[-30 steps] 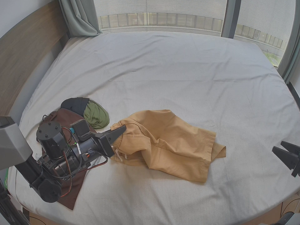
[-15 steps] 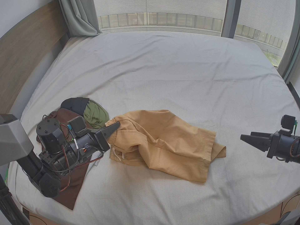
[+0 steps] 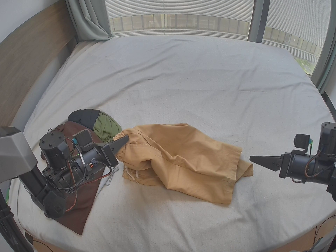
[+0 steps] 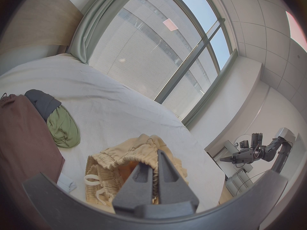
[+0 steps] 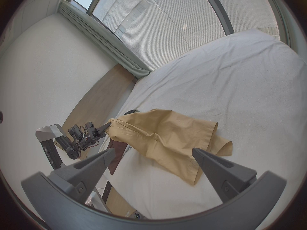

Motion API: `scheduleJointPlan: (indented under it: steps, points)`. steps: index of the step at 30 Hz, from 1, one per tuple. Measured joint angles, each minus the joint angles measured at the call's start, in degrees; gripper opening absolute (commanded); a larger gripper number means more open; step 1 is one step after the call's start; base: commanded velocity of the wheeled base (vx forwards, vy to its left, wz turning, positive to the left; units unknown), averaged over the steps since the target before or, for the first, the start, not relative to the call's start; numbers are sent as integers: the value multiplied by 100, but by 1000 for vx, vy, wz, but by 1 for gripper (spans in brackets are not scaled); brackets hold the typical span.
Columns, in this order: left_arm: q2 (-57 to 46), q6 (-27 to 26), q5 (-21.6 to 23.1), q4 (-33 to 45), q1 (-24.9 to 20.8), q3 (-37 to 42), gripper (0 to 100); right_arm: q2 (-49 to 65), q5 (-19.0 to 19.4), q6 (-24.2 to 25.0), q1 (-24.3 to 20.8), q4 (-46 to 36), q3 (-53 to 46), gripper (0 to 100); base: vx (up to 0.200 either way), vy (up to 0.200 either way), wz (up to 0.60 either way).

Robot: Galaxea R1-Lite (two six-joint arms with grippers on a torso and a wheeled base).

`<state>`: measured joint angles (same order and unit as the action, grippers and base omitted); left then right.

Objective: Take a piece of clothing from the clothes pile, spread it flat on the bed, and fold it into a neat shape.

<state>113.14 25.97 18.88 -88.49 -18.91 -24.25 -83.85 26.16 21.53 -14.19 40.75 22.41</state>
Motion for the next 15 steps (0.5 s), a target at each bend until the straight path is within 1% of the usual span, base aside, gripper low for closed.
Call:
scheduleJointPlan:
  steps: [8, 15]
  points:
    - [262, -5, 51, 0, 155, -83, 0, -973, 9, 30, 11, 1042, -207, 100, 0, 0, 0]
    - [467, -11, 85, 2, 234, -144, 0, -1808, 63, 55, 72, 1563, -367, 100, 0, 0, 0]
